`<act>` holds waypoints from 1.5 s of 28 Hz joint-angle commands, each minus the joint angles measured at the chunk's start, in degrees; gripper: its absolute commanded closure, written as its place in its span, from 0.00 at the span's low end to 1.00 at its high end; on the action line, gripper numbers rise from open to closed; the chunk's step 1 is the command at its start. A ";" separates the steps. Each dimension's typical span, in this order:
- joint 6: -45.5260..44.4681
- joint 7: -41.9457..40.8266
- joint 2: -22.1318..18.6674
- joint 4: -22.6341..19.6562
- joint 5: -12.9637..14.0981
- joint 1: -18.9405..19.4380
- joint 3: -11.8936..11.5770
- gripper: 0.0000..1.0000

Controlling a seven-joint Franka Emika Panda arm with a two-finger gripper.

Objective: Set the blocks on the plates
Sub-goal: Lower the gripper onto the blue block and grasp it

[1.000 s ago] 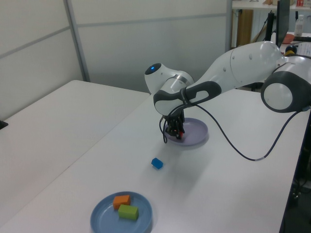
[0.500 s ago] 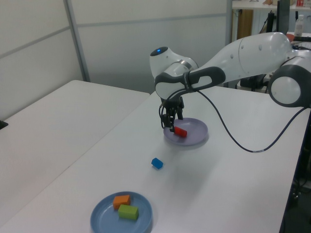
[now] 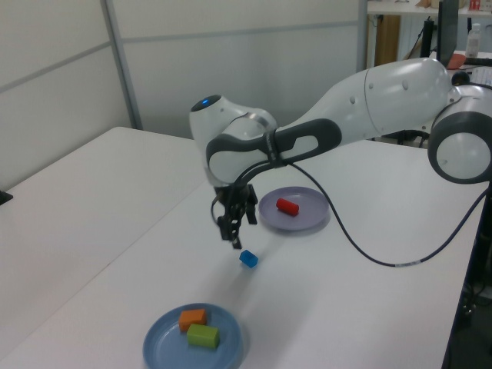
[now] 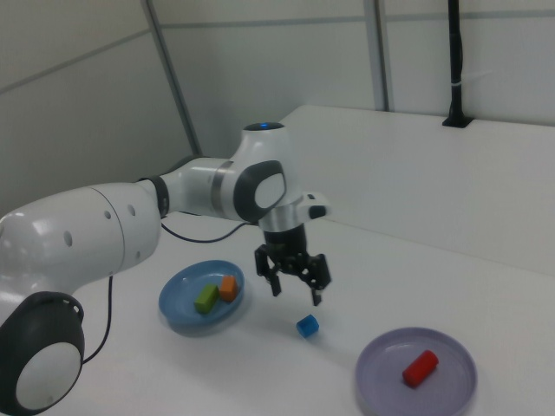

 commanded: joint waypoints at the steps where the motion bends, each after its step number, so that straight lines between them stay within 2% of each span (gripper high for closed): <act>1: 3.07 9.67 -0.06 -1.21 1.56 1.52 -0.43 0.00; 5: 6.69 16.37 0.03 -2.35 0.86 1.88 -0.51 0.00; 12: 8.01 20.86 1.08 -2.71 0.34 1.88 -0.95 0.00; 18: 7.84 23.06 1.87 -4.73 -5.90 1.79 -0.95 0.00; 25: 8.01 23.15 3.45 -4.73 -7.57 1.71 -1.48 0.00; 26: 8.01 23.15 3.54 -4.73 -8.01 1.71 -1.48 0.03; 28: 8.01 23.23 3.63 -4.73 -8.28 1.71 -1.48 0.17; 29: 8.10 23.24 3.72 -4.73 -8.37 1.62 -1.48 0.36; 30: 8.10 23.24 3.72 -4.73 -8.37 1.71 -1.48 0.48; 34: 8.19 23.24 3.72 -4.73 -8.37 1.71 -1.48 0.87; 35: 8.19 23.24 3.72 -4.64 -8.28 1.71 -1.39 1.00; 42: 8.19 23.24 3.54 -4.29 -8.11 1.71 -1.48 1.00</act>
